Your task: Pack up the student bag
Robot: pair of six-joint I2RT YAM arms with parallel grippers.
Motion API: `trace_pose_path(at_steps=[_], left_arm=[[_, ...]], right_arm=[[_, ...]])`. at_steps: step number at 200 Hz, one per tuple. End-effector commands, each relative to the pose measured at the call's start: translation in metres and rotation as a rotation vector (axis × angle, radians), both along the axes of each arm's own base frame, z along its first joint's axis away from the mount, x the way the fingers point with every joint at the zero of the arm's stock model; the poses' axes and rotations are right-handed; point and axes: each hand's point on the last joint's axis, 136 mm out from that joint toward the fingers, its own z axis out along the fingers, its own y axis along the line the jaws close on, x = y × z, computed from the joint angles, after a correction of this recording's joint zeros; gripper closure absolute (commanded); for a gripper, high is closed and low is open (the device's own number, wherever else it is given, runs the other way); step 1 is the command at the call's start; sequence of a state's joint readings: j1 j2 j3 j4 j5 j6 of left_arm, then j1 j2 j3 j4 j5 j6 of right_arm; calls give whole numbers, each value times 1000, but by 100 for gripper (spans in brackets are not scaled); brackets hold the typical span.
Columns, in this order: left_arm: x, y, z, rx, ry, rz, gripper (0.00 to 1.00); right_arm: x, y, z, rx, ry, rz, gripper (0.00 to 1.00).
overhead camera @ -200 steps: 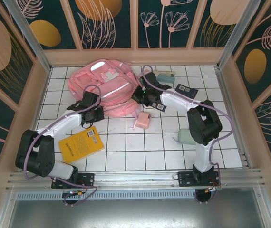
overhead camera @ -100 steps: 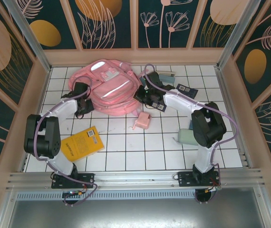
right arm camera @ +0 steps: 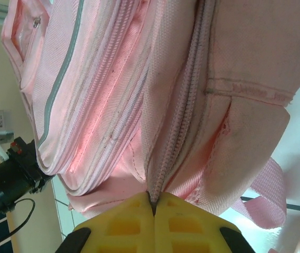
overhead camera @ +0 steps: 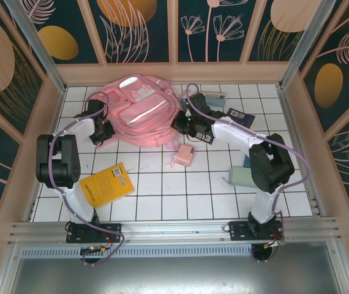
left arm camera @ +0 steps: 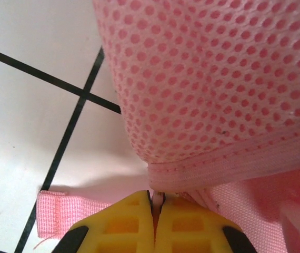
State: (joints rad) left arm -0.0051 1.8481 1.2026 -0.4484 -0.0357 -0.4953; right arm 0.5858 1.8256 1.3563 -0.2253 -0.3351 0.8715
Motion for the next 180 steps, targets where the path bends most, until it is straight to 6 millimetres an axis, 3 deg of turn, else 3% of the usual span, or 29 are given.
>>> trace_pose_path(at_steps=[1,38,85,122,160,165,180], left_arm=[[-5,66,19,139,-56,219,100],[-39,62,32,124,-58,241,100],[-83,58,38,99,-65,281,100],[-95,46,42,27,-95,290,100],[-96,29,37,-66,-123,250,100],[-96,28,37,-71,-122,248,100],[-97,26,37,-82,-120,240,82]], right_arm=[[14,-18,21,-17,-74,-29,100],[36,-2,15,-41,-131,19,100],[68,34,4,-62,-164,100,100],[95,54,-13,-80,-160,135,100],[118,67,-17,-85,-178,156,100],[120,67,-17,-85,-178,157,95],[121,66,-13,-86,-185,160,78]])
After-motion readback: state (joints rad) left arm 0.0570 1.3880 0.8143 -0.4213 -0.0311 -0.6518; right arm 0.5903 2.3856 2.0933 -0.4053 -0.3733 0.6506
